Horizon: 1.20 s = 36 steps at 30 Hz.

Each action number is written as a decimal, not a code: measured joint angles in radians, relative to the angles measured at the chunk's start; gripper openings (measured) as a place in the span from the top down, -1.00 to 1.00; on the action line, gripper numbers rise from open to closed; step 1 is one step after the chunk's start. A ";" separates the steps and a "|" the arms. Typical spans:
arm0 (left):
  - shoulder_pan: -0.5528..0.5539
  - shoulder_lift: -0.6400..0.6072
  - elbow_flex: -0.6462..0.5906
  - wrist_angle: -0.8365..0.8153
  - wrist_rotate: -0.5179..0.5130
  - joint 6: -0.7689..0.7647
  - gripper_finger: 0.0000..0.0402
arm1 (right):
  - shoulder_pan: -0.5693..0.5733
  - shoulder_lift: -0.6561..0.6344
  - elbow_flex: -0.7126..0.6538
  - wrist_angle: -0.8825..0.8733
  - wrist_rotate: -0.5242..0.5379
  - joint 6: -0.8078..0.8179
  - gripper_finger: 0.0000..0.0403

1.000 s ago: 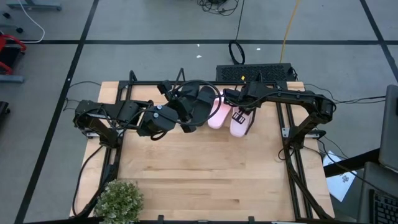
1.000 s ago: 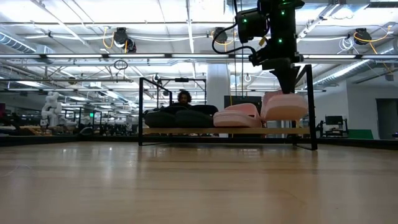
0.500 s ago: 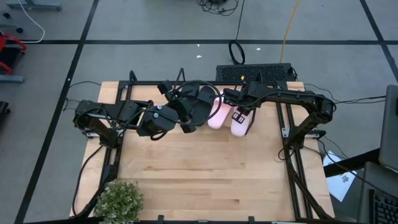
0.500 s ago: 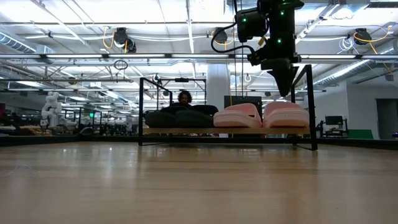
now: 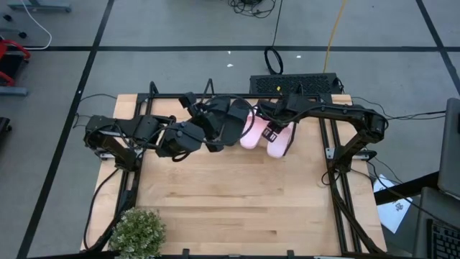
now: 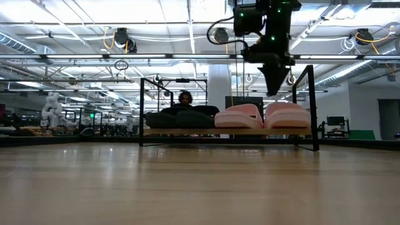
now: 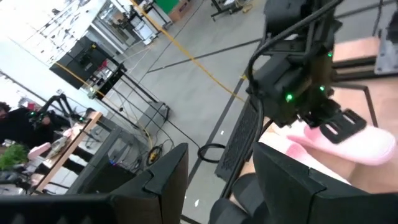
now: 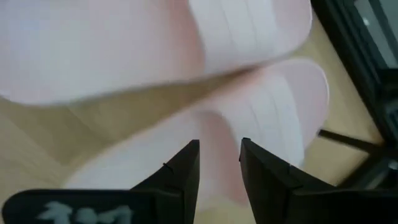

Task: Pick and place slides into the shelf
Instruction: Return to Home Position

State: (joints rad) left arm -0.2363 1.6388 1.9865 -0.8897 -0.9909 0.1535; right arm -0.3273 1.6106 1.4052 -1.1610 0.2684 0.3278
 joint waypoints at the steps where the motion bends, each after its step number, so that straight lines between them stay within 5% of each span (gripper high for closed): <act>1: 0.000 -0.003 0.000 -0.002 -0.004 -0.006 0.06 | 0.001 0.000 0.009 0.013 -0.010 0.001 0.47; 10: -0.026 -0.120 0.000 -0.087 0.016 -0.088 0.06 | 0.037 0.000 0.188 0.063 -0.039 -0.010 0.47; 16: -0.099 -0.270 0.000 -0.165 0.166 -0.198 0.06 | 0.119 -0.053 0.312 0.099 -0.062 -0.107 0.47; 23: -0.191 -0.442 0.001 -0.364 0.316 -0.502 0.06 | 0.224 -0.269 0.325 0.259 -0.059 -0.222 0.47; 28: -0.247 -0.506 -0.014 -0.549 0.407 -0.677 0.06 | 0.252 -0.464 0.313 0.234 -0.061 -0.161 0.47; 36: -0.372 -0.580 -0.244 -0.494 0.448 -0.709 0.06 | 0.354 -0.782 0.119 0.264 -0.218 -0.014 0.47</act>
State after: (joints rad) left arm -0.6080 1.0589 1.7428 -1.3832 -0.5432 -0.5560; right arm 0.0266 0.8283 1.5247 -0.8975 0.0507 0.3140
